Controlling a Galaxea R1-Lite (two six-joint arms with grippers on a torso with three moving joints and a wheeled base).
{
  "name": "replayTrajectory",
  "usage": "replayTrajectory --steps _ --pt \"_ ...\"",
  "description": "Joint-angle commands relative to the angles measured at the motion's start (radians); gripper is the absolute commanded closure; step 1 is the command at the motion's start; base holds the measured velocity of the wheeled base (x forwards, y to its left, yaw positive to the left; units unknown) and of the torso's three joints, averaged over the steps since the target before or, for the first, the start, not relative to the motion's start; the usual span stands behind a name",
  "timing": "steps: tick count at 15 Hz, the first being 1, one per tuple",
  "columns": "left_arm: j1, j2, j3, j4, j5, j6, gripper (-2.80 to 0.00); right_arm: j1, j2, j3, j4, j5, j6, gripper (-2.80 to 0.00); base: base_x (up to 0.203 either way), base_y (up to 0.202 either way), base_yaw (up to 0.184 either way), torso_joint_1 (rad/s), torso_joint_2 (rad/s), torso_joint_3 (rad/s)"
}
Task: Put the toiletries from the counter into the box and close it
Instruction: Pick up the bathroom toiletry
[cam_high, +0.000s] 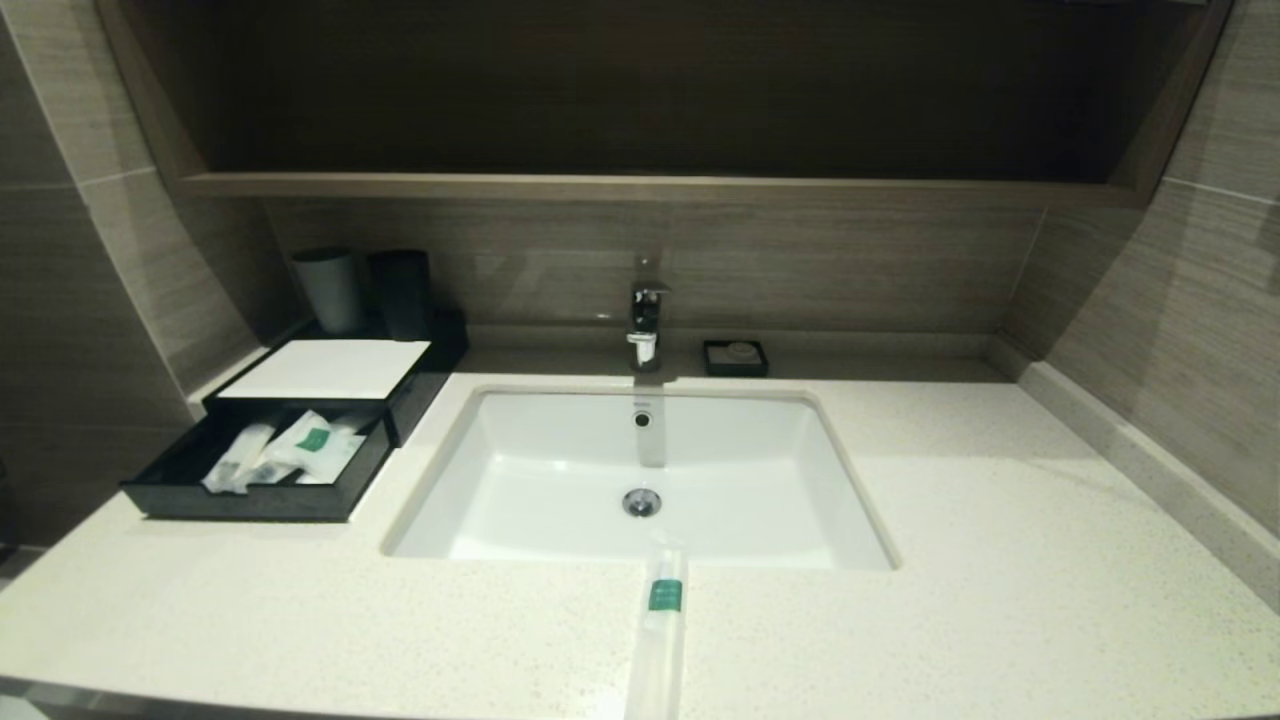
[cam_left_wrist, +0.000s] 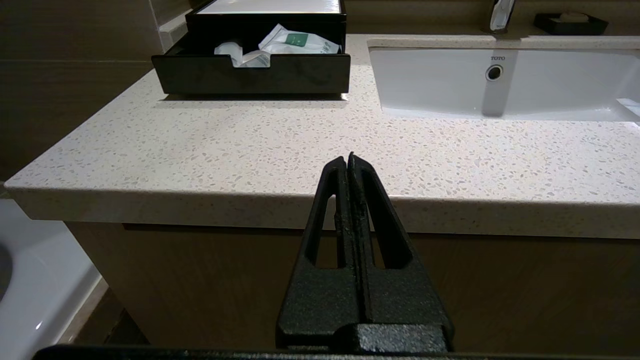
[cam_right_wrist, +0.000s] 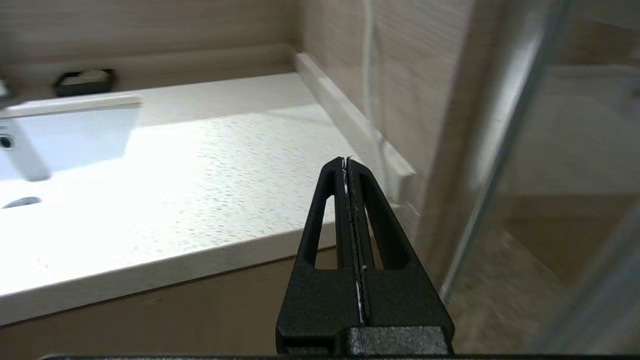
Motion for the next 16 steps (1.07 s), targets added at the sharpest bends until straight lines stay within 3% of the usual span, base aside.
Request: replayTrajectory --steps 1,8,16 --pt "0.000 0.001 0.020 -0.001 0.000 0.000 0.00 0.000 -0.012 0.063 -0.046 0.047 -0.001 0.00 0.000 0.000 0.000 0.000 0.00 0.000" --pt "0.000 0.001 0.020 -0.001 0.000 0.000 0.00 0.000 -0.012 0.154 -0.112 0.189 -0.004 0.00 0.000 0.000 0.000 0.000 0.00 0.000" --pt "0.000 0.000 0.020 -0.001 0.000 0.000 0.00 0.000 -0.012 0.325 -0.352 0.206 -0.016 0.00 0.000 0.000 0.000 0.000 0.00 0.000"
